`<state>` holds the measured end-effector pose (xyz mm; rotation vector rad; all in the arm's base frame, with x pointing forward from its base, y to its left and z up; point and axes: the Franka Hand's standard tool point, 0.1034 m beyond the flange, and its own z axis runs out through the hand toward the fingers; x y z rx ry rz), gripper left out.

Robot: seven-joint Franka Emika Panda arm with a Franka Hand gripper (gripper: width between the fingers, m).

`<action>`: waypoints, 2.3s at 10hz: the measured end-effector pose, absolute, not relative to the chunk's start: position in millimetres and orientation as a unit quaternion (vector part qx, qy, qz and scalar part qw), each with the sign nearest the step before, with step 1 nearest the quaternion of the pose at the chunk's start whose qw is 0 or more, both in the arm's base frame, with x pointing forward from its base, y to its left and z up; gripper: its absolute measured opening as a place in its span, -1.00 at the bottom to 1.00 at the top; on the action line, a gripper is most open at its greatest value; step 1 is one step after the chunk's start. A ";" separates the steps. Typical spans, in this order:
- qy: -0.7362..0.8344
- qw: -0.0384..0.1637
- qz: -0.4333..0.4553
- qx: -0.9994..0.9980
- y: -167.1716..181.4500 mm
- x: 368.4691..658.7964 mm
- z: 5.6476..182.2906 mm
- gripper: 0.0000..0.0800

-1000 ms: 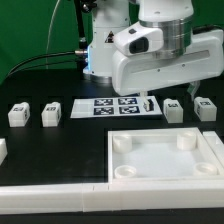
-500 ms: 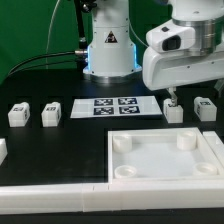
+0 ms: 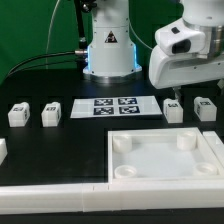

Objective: Assemble one leg

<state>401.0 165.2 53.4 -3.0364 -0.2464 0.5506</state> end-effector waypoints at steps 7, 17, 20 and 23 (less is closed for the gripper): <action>-0.067 -0.026 0.465 -0.882 188.9 375.1 46.5 0.62; -0.068 -0.016 0.441 -0.895 198.1 372.5 11.8 0.62; -0.066 -0.015 0.439 -0.896 196.1 370.5 8.0 0.62; -0.064 -0.014 0.435 -0.898 195.7 372.6 6.3 0.62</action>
Offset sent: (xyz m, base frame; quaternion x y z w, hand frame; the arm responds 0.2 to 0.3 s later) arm -0.0259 0.0246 0.0031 -0.0271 -0.3011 0.0723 0.9505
